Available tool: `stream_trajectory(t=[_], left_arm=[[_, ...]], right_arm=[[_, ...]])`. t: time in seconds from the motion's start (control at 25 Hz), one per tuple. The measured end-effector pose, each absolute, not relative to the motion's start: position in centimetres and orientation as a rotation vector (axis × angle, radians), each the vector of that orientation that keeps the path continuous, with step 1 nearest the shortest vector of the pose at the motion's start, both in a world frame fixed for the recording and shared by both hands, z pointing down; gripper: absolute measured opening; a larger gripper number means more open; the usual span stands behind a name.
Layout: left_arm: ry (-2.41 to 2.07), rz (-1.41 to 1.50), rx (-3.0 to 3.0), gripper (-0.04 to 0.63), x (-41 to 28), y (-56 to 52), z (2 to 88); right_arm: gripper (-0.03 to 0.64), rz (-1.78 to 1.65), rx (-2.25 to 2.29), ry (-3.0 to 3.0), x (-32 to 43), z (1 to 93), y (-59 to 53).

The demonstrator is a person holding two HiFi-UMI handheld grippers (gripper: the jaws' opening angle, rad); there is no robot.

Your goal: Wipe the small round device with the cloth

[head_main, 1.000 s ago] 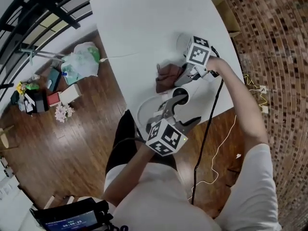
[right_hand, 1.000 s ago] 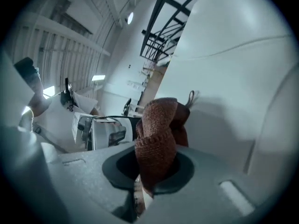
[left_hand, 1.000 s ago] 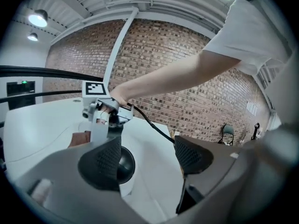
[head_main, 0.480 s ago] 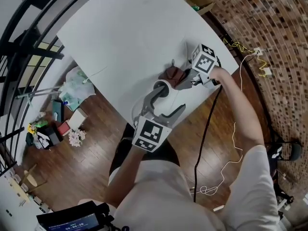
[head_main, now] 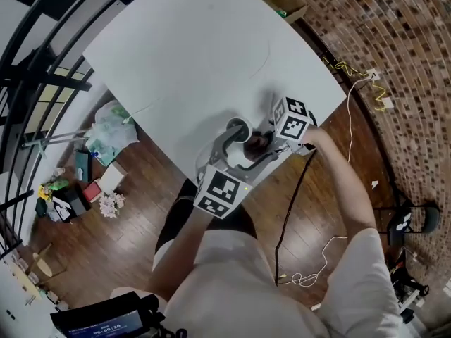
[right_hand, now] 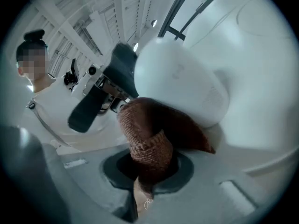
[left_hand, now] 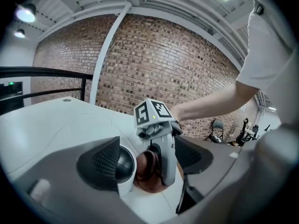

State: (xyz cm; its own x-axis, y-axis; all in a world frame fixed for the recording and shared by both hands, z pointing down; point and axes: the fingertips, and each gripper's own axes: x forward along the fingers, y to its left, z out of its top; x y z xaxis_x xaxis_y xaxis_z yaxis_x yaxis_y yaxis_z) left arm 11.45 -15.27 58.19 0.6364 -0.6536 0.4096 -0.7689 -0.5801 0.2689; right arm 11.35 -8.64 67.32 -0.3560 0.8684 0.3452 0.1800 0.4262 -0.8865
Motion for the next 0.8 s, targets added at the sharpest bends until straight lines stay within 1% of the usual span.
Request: stream_trajectory(t=[0.08,0.16,0.28,0.36,0.48,0.6,0.72,0.8], left_arm=[[-1.102,0.354,2.435,0.39,11.8,-15.1,57.7],[-1.091,0.328,2.446,0.389,12.0,-15.0,56.8],[-1.074,0.306,2.463,0.389,12.4,-14.8,55.7],[-1.067,0.296,2.464,0.39,13.0,-14.9,55.5],[-1.063,0.281,2.46,0.39,13.5,-15.1,55.7],[-1.05,0.244,2.455,0.39,13.4,-14.6,56.2],[-1.038,0.22,2.471,0.389,13.3,-13.8,56.3],[-1.029,0.214,2.49,0.364,13.5,-13.4,56.2]], right_arm=[[0.025,0.953,-0.858,-1.807,12.3,66.2,-11.9],[0.025,0.907,-0.772,-1.836,12.1,64.8,-16.7],[0.025,0.835,-0.679,-1.879,8.7,62.2,-22.7],[0.025,0.799,-0.704,-1.873,5.0,60.9,-24.4],[0.025,0.765,-0.882,-1.755,-0.5,60.6,-22.5],[0.025,0.695,-1.072,-1.553,-4.4,62.0,-17.5],[0.026,0.57,-1.236,-1.293,-4.5,63.5,-11.9],[0.026,0.501,-1.289,-1.098,-2.7,64.3,-9.7]])
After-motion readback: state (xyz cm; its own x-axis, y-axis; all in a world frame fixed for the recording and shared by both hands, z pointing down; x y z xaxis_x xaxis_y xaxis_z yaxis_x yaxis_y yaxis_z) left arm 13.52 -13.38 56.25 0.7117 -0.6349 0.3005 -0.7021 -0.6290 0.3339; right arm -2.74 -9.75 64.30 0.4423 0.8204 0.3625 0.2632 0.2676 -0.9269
